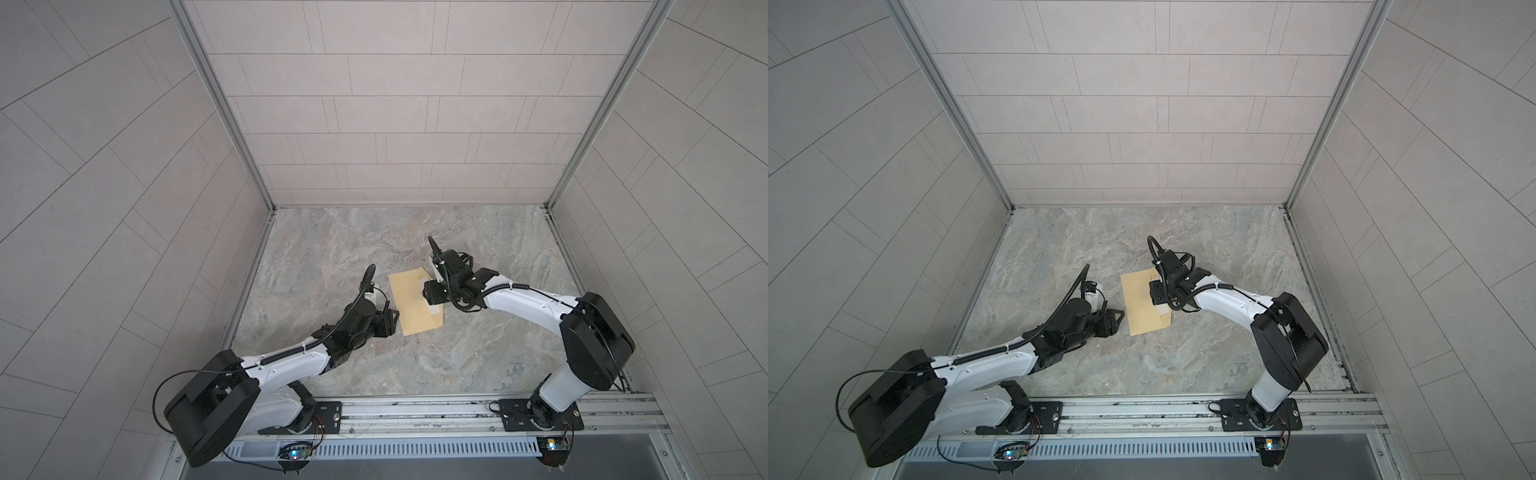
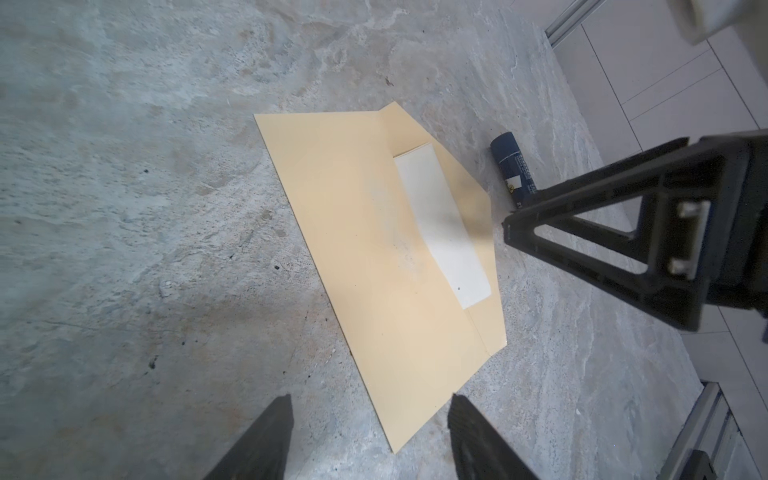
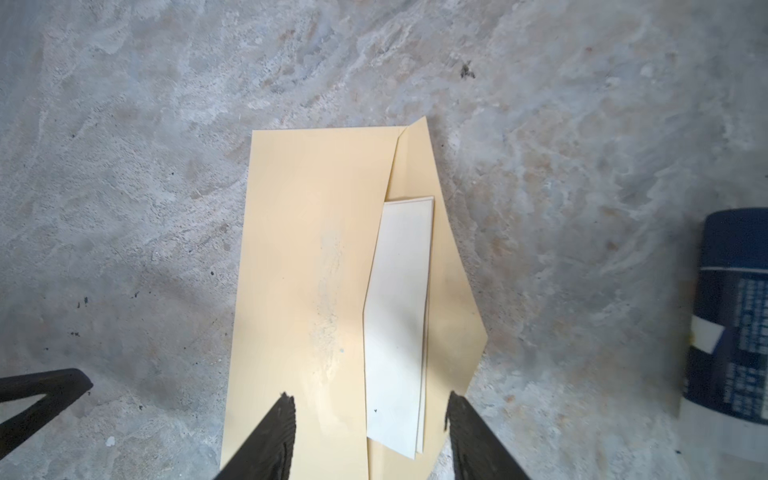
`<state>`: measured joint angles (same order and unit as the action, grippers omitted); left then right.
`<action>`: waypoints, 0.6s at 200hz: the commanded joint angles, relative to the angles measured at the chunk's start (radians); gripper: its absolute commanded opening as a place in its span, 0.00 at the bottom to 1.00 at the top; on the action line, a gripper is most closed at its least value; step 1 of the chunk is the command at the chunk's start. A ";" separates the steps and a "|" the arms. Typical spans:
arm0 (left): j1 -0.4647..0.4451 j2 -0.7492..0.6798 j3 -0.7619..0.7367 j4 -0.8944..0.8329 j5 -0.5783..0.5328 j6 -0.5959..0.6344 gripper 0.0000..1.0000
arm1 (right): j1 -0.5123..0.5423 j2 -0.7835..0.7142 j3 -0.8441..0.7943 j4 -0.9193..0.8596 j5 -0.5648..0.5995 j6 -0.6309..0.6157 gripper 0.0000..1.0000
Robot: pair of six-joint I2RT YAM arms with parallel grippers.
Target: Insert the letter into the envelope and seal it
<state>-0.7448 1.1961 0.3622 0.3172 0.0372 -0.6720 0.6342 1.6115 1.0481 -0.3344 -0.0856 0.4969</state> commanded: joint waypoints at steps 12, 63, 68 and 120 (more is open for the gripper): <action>0.006 0.033 0.037 0.028 0.000 0.018 0.72 | 0.003 -0.020 0.012 -0.028 0.044 -0.013 0.61; 0.040 0.138 0.055 0.127 0.056 -0.017 0.75 | 0.004 0.047 0.044 0.012 0.002 0.007 0.62; 0.043 0.149 0.056 0.136 0.061 -0.018 0.75 | 0.002 0.056 0.048 0.014 0.000 0.009 0.62; 0.060 0.267 0.081 0.204 0.118 -0.028 0.66 | -0.001 0.124 0.077 0.015 0.004 0.010 0.62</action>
<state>-0.6918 1.4227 0.4152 0.4534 0.1181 -0.6960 0.6338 1.7107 1.1080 -0.3141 -0.0902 0.4980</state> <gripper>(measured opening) 0.675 0.616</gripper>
